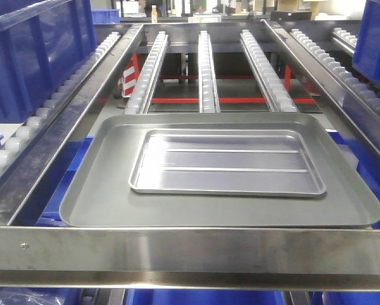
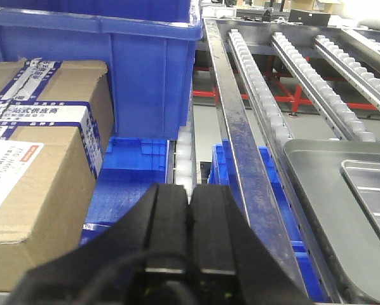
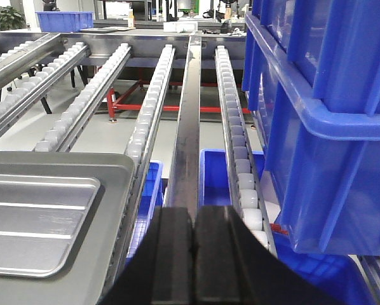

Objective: Grab silver tray and place in blue box

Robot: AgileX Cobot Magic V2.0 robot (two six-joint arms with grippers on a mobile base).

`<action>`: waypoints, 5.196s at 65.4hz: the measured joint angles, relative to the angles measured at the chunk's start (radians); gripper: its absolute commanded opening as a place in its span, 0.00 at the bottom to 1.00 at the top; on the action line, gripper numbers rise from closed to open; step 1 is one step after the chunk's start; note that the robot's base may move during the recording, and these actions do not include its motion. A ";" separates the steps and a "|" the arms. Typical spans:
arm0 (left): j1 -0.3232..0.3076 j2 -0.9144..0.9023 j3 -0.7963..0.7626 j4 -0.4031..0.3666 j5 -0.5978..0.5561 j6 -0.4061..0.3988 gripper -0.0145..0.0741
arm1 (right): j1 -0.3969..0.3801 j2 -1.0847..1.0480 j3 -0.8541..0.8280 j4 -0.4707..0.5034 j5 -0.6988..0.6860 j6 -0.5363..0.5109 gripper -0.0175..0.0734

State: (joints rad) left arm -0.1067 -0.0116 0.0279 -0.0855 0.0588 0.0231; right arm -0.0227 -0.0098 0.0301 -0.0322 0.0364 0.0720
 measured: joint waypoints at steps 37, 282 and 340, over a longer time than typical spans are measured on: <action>0.000 0.000 0.000 0.000 -0.013 0.000 0.05 | 0.000 0.000 0.000 0.000 0.000 0.000 0.25; -0.539 1.999 -1.496 0.203 0.639 -0.553 0.16 | 0.311 1.804 -1.164 0.018 0.518 0.210 0.25; -0.547 1.709 -1.567 0.184 0.950 -0.568 0.05 | 0.353 1.431 -1.167 0.047 0.759 0.235 0.25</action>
State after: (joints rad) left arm -0.6535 1.6979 -1.5387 0.0989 1.0093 -0.5454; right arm 0.3304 1.4217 -1.1365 0.0147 0.7957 0.3067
